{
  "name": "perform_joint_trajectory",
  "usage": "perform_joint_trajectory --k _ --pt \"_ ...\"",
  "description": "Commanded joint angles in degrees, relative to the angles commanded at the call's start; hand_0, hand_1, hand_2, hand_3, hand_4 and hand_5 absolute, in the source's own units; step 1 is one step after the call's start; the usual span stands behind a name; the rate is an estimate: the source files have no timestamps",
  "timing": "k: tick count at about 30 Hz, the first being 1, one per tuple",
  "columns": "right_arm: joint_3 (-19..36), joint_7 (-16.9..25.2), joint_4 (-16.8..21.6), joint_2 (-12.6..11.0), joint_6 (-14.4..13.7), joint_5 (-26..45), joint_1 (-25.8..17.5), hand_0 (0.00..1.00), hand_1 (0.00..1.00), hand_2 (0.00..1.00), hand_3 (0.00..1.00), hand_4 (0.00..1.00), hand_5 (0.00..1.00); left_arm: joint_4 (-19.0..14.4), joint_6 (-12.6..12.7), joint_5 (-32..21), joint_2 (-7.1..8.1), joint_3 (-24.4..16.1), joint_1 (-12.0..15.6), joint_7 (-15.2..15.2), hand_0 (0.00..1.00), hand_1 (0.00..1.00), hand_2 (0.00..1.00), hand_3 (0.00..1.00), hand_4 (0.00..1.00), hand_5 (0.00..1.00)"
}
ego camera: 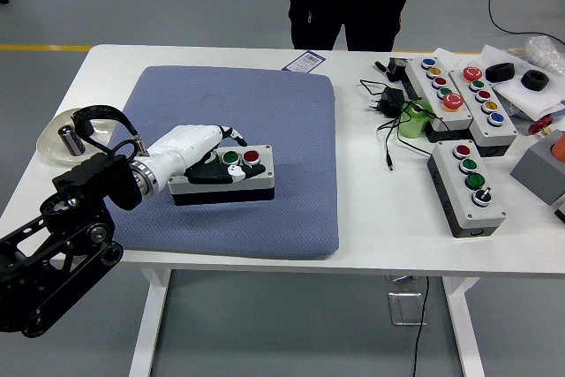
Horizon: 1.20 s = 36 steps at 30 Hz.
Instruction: Pick up the button,place it on the desk,press the button,press the button
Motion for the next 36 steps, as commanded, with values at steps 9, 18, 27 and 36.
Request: perform_joint_trajectory --k 9,18,27,36 --pt "0.01 0.01 0.0 -0.05 -0.01 -0.04 -0.02 0.743 0.682 0.701 0.575 0.182 0.11 -0.38 -0.57 -0.21 -0.04 2.19 -0.51 0.0 0.002 0.002 0.002 0.759 0.883 0.998" --pt "-0.05 -0.05 0.0 -0.06 -0.04 0.01 0.12 0.743 0.682 0.701 0.576 0.181 0.11 1.8 -0.53 0.69 -0.75 3.76 -1.63 0.36 0.002 0.002 0.002 0.757 0.88 0.998" --pt "0.02 -0.13 0.0 -0.05 -0.06 -0.01 -0.1 0.744 0.682 0.701 0.576 0.181 0.111 2.41 -4.22 1.7 -0.71 4.49 -1.73 1.41 0.002 0.002 0.002 0.75 0.879 0.998" --pt "0.15 -0.18 0.0 -0.05 -0.03 -0.26 -0.38 0.743 0.682 0.701 0.576 0.181 0.11 1.78 -3.57 1.71 -0.68 3.32 -1.11 1.53 0.002 0.002 0.002 0.749 0.877 0.998"
